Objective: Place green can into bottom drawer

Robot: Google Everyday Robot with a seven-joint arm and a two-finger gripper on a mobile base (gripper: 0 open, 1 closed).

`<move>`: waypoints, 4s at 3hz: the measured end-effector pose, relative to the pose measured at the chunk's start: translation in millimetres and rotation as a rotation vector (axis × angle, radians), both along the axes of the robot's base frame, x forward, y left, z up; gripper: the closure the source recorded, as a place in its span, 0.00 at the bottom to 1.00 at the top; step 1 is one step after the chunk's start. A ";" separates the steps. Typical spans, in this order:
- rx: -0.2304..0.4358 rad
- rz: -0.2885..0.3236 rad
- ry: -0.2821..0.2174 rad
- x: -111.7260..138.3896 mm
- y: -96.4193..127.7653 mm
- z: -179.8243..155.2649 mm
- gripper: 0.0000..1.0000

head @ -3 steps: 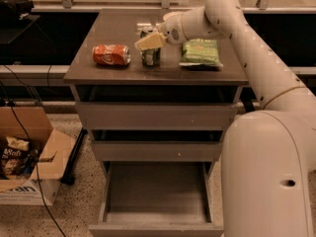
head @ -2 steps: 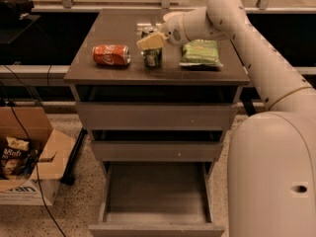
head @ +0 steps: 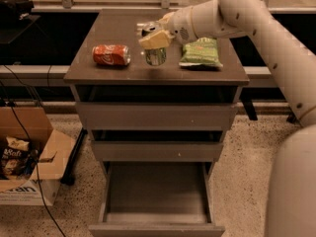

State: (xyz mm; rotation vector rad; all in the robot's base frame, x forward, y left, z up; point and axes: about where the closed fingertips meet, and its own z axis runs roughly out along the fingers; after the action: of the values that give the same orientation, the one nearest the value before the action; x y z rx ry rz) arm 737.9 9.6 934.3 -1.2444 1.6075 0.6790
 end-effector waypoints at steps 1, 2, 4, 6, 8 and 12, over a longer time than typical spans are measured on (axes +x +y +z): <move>-0.024 0.057 -0.071 -47.9 -5.7 16.7 1.00; -0.071 0.155 -0.135 -101.9 -16.1 18.6 1.00; -0.104 0.194 -0.169 -190.6 -25.4 -33.5 1.00; 0.016 0.075 -0.011 -183.8 -15.4 -133.3 1.00; 0.045 0.056 0.037 -189.2 -12.8 -170.4 1.00; 0.181 -0.044 0.105 -182.0 -40.4 -304.6 1.00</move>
Offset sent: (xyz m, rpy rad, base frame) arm -0.1769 -0.0410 0.0164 -0.1553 -0.2394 0.3072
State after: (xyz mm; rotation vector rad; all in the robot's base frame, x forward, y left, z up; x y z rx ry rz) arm 555.9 -30.9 629.7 -1.0539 1.6150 0.8544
